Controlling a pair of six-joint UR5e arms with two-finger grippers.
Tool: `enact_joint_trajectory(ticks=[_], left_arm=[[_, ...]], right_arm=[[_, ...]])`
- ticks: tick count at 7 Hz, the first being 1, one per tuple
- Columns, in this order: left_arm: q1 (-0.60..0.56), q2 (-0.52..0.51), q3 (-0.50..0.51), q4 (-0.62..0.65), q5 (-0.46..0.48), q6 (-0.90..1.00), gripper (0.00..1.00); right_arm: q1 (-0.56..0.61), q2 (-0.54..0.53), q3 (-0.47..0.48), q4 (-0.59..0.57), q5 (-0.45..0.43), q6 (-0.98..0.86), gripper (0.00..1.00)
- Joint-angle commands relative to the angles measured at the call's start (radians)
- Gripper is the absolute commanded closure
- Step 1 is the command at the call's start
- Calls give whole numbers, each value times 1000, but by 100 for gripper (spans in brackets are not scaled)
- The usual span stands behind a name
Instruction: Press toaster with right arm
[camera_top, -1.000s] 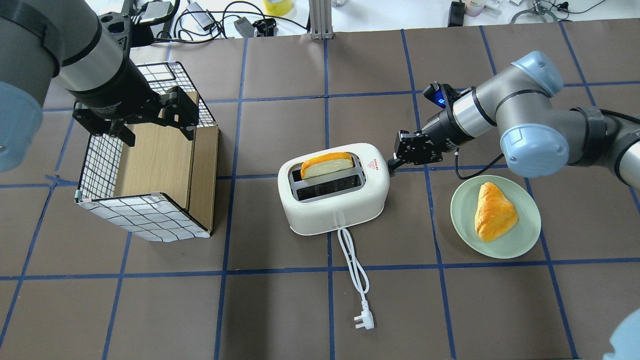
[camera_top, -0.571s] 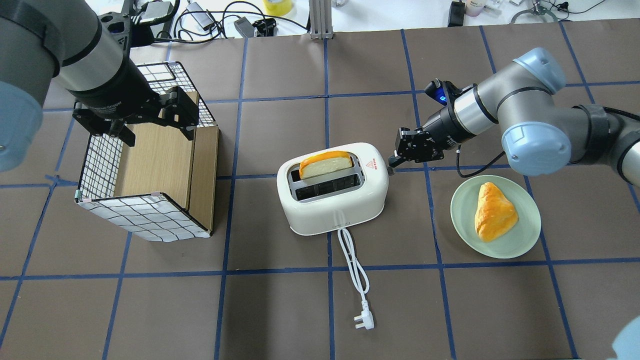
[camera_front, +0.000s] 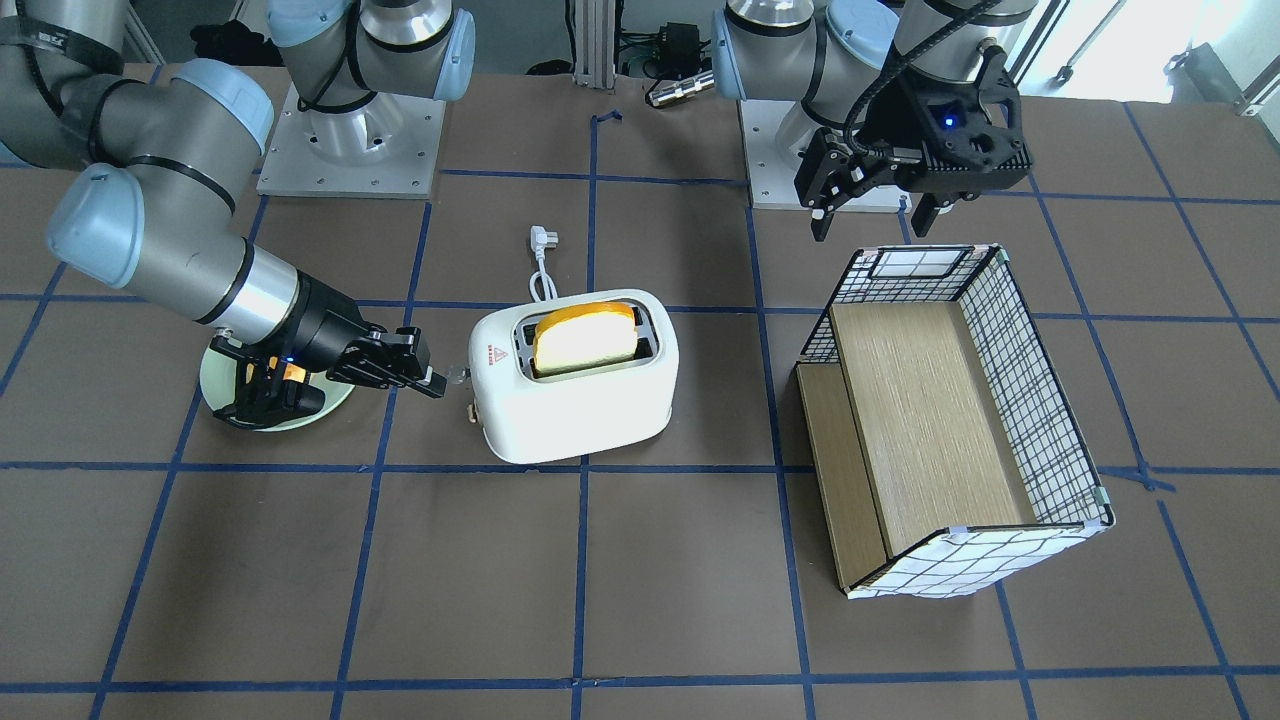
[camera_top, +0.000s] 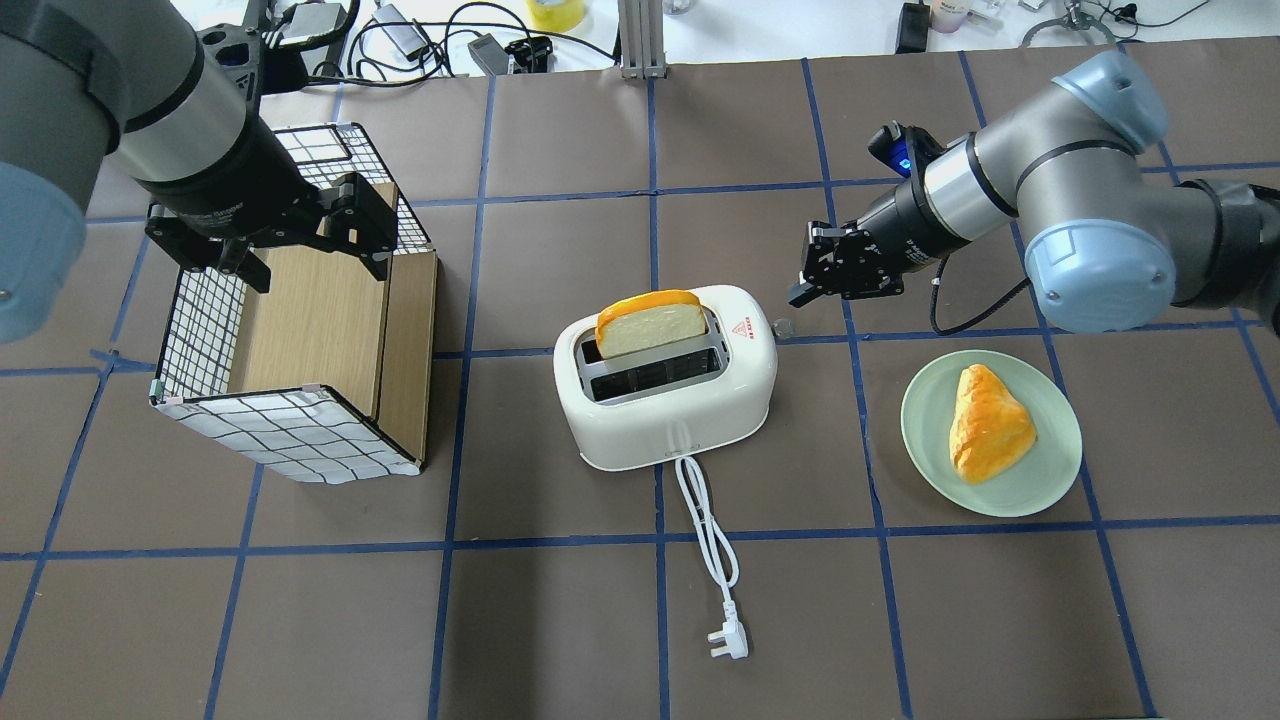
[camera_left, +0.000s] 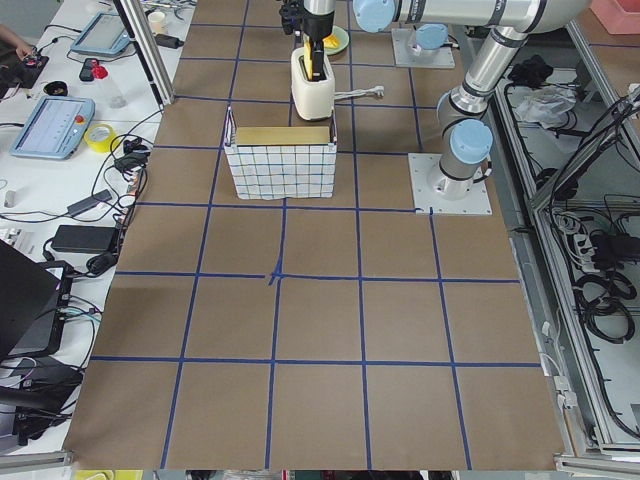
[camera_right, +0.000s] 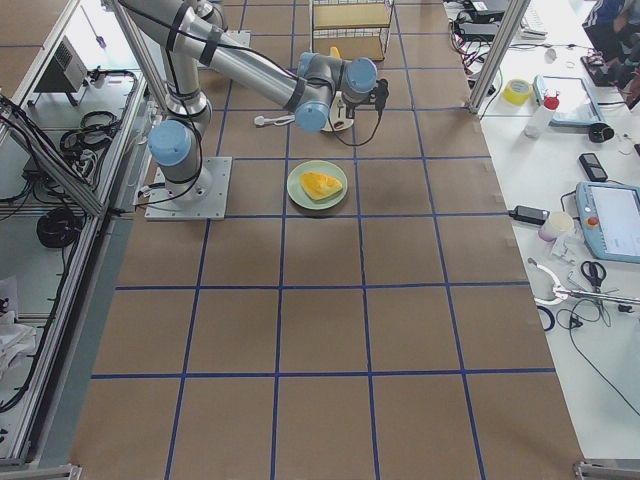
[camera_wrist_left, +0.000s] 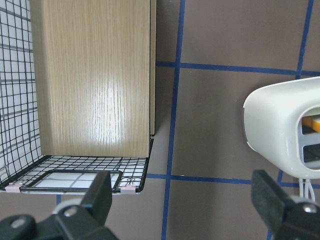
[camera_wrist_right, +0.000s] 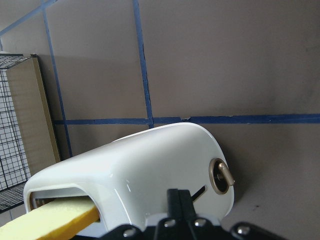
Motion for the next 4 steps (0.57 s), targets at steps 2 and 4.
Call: enact_joint_trajectory(ticks=[2,4], left_arm=[[0,0,0,0,0,0,0],[0,0,0,0,1,0,0]], right_arm=[[64,-56,-146,139,-209,52,100],[121,-55,-363,356,-398,132,100]])
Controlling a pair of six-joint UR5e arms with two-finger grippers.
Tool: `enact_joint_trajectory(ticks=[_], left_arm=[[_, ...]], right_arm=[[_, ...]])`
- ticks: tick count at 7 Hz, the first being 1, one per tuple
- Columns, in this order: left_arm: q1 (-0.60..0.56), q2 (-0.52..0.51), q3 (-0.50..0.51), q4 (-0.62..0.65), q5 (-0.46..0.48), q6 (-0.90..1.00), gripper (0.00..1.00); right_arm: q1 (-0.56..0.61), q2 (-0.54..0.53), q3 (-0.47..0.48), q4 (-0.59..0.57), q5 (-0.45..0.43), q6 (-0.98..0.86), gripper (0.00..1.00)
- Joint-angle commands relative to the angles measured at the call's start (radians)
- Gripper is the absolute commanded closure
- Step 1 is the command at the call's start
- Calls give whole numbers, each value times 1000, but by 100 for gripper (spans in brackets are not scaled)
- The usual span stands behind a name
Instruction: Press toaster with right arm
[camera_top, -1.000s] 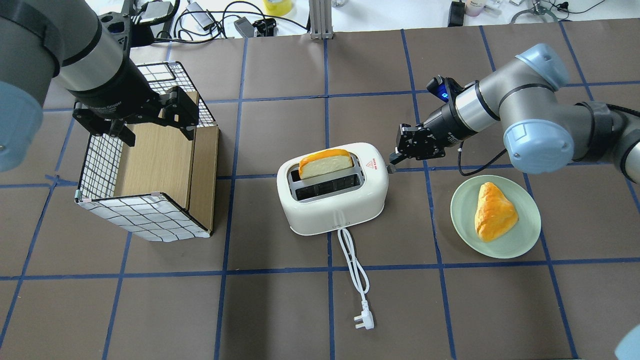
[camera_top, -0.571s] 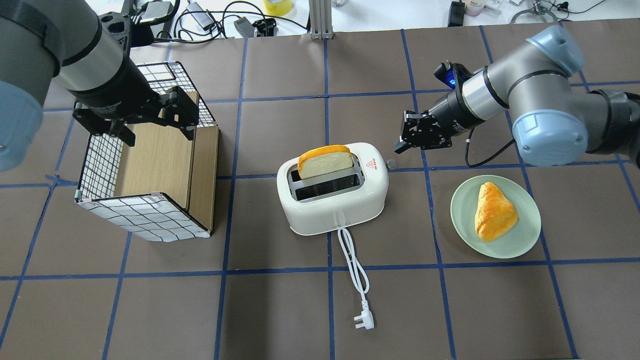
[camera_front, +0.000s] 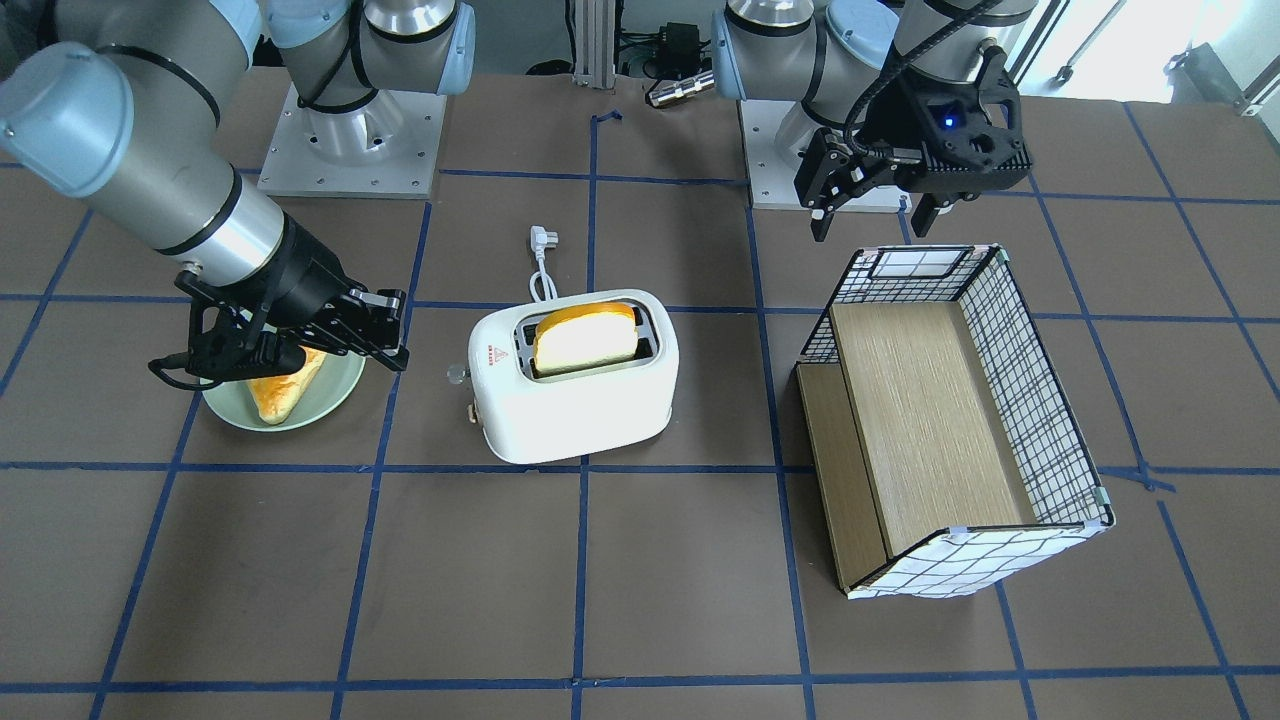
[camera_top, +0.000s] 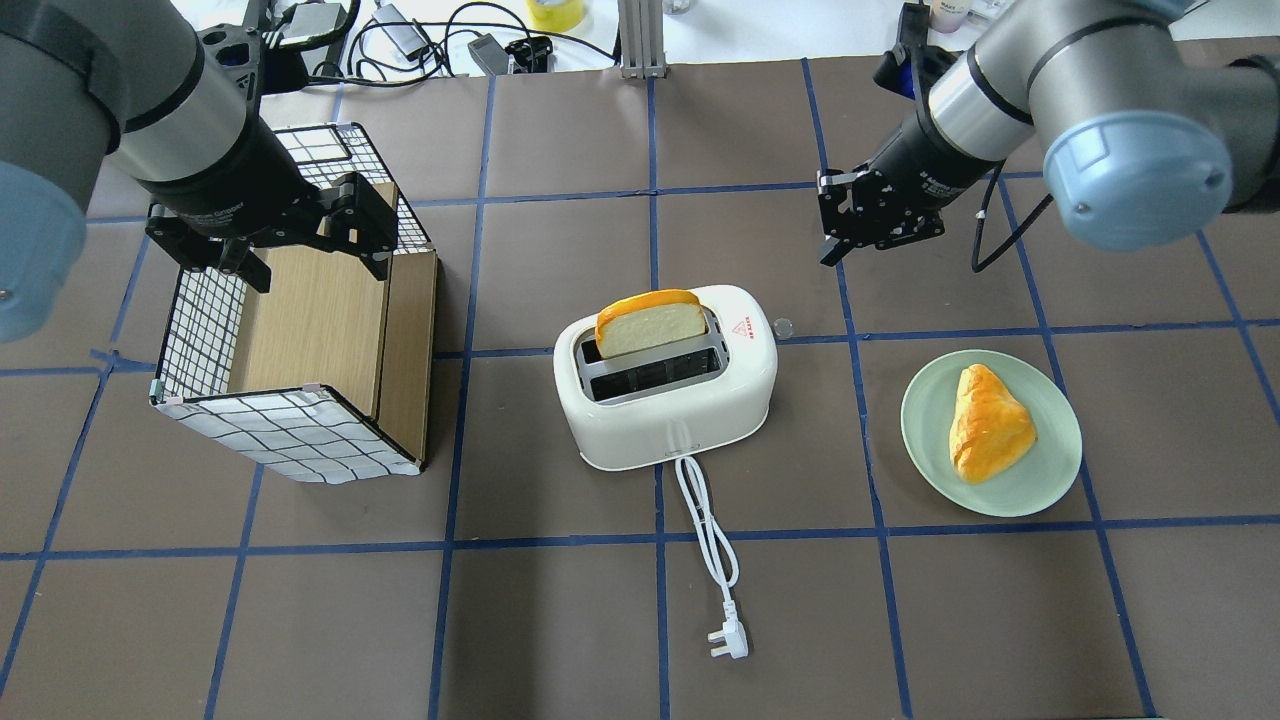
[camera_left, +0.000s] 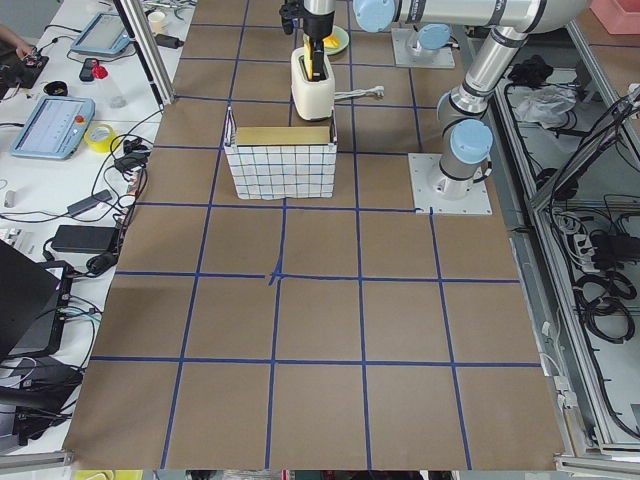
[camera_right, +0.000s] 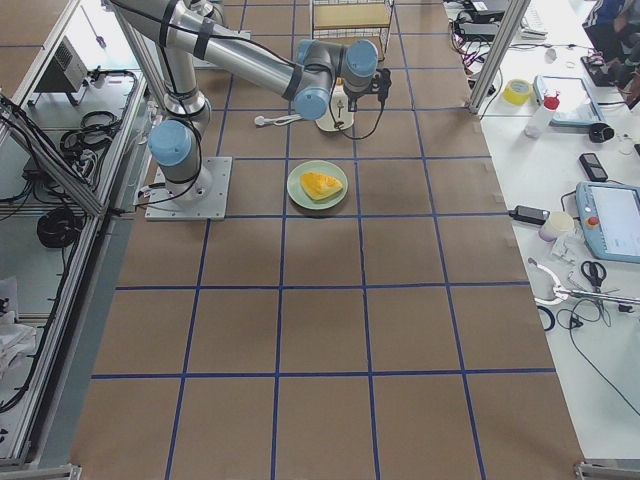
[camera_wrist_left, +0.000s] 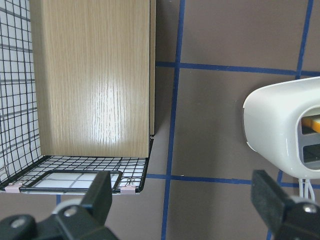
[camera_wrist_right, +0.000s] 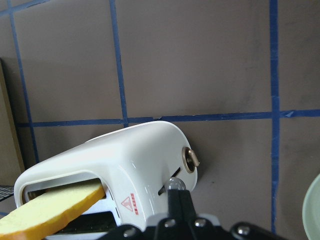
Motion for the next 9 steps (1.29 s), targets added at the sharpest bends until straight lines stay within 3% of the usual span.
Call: enact_joint_trajectory(ticks=[1,2,3,4,5,6,9], left_arm=[[0,0,0,0,0,0,0],[0,0,0,0,0,0,0],[0,0,0,0,0,0,0],[0,0,0,0,0,0,0],[0,0,0,0,1,0,0],[0,0,0,0,1,0,0],[0,0,0,0,0,0,0]], right_arm=[[39,-2,-201,215,-187,51,100],[39,-2,-251,257,-260,57,100],[39,-2,-266,260,-310,59,84],[39,-2,-266,254,-357,59,56],[39,-2,-265,235,-355,60,17],[39,1,-263,210,-355,59,0],[39,2,-260,182,-354,57,0]])
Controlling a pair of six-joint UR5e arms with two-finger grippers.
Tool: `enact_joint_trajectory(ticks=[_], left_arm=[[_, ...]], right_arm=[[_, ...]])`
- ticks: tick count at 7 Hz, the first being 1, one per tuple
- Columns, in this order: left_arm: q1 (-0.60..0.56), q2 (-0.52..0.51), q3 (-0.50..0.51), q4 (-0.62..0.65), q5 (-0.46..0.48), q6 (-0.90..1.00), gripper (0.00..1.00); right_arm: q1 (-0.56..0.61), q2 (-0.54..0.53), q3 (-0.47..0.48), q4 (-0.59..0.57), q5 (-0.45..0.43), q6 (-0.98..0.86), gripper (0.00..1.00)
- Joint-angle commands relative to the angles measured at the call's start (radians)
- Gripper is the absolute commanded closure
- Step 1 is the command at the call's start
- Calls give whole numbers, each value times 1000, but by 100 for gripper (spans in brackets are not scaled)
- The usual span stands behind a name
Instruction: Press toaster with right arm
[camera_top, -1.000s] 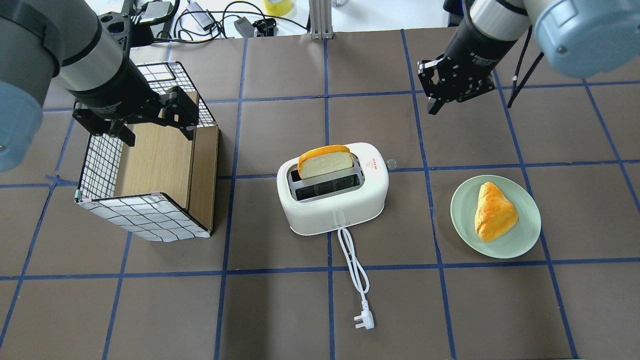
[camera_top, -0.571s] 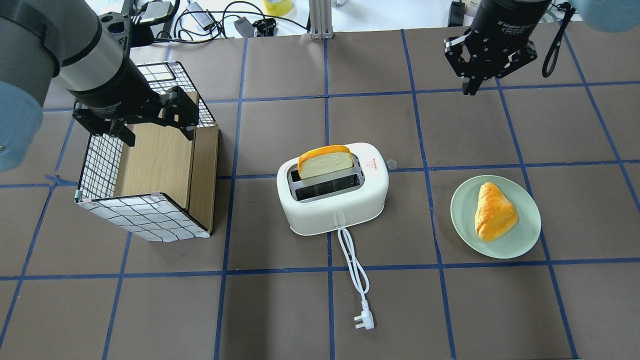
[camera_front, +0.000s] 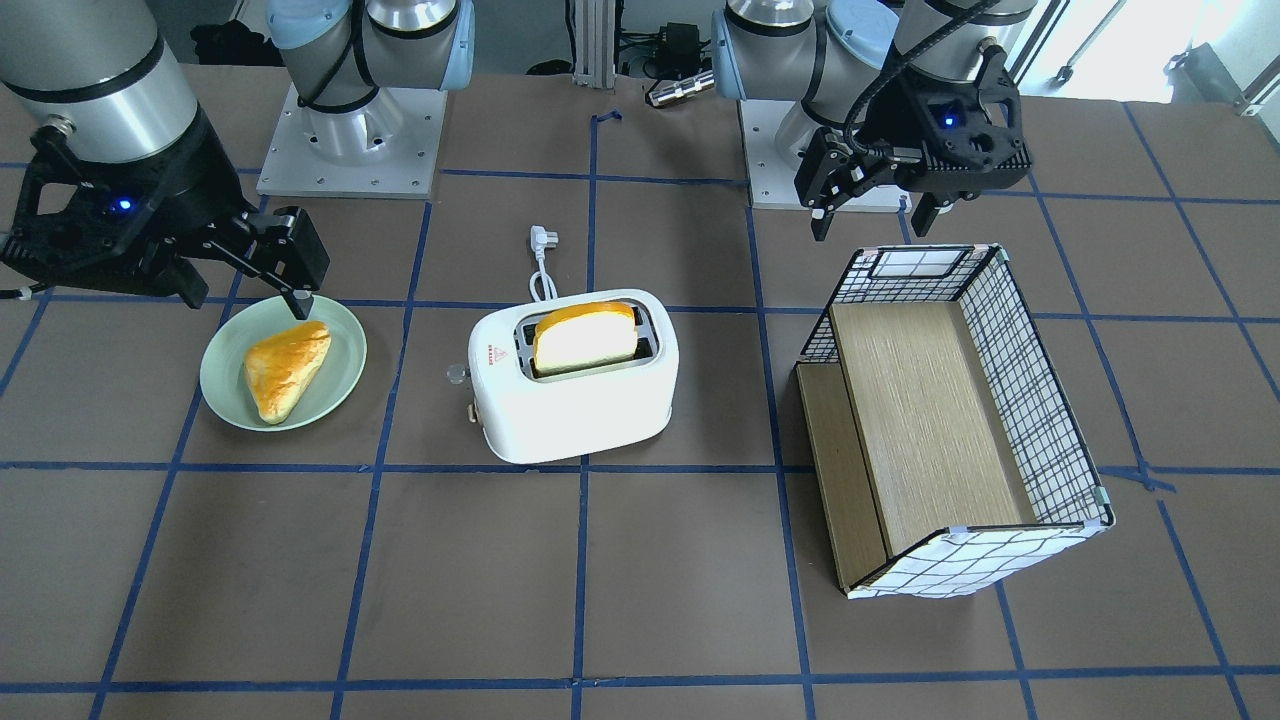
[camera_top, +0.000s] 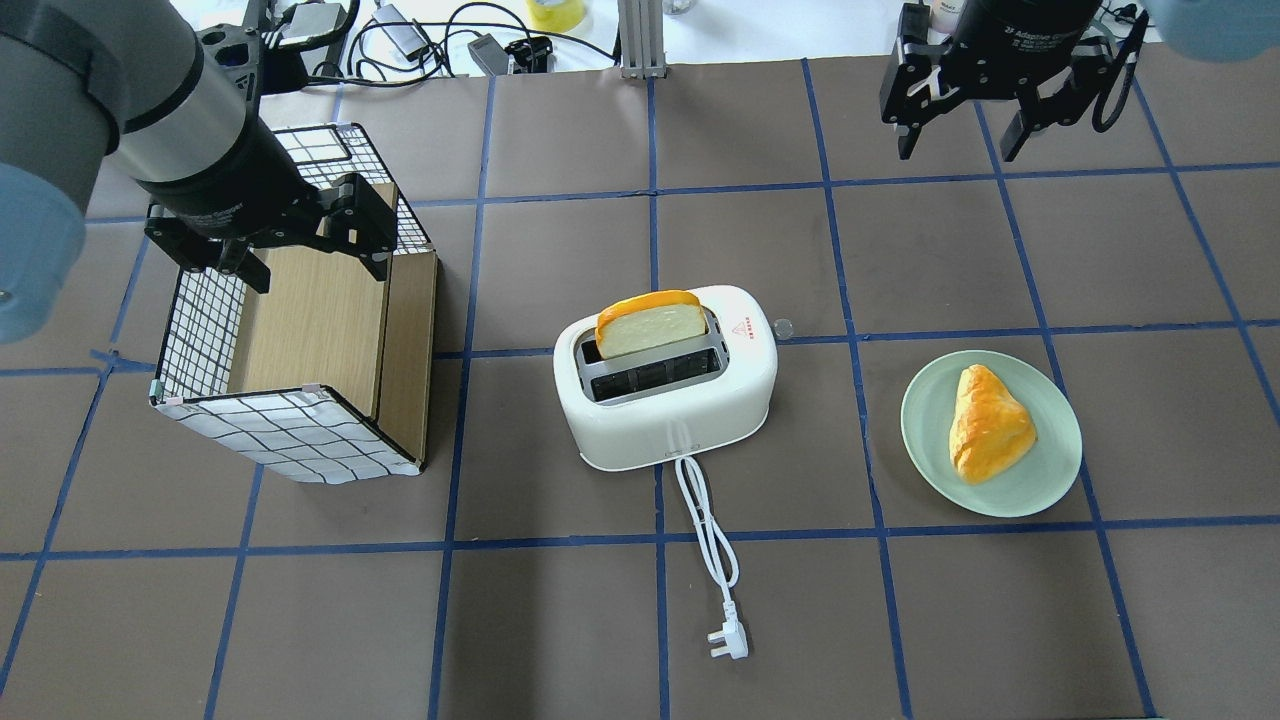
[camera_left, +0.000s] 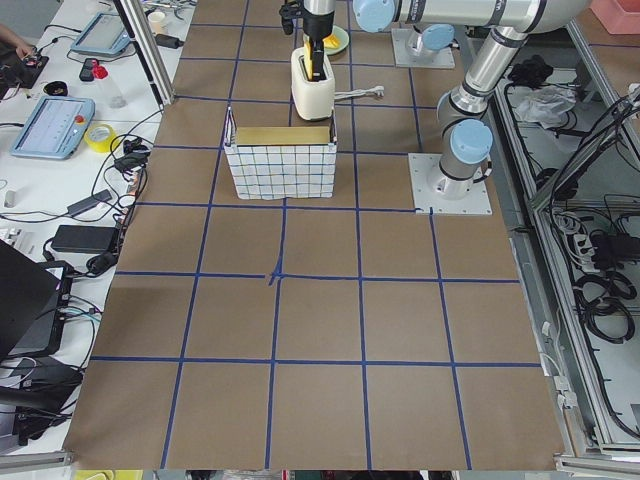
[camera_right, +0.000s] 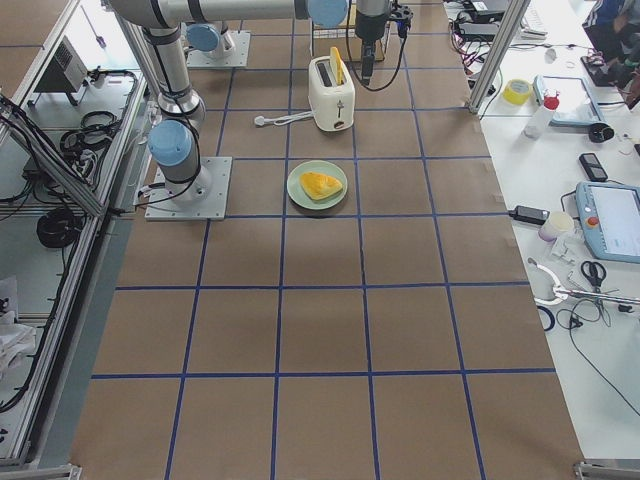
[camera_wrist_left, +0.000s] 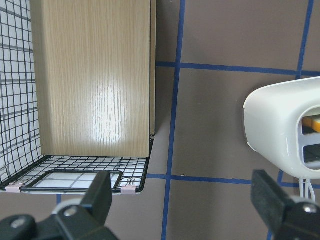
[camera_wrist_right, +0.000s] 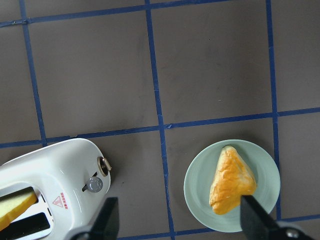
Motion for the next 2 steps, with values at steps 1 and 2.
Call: enact_joint_trajectory(ticks=[1,2], left_arm=[[1,0,0,0,1,0,0],[0,0,0,0,1,0,0]], right_arm=[[0,1,6,-9,0,-1,0],[0,1,8,-9,0,-1,0]])
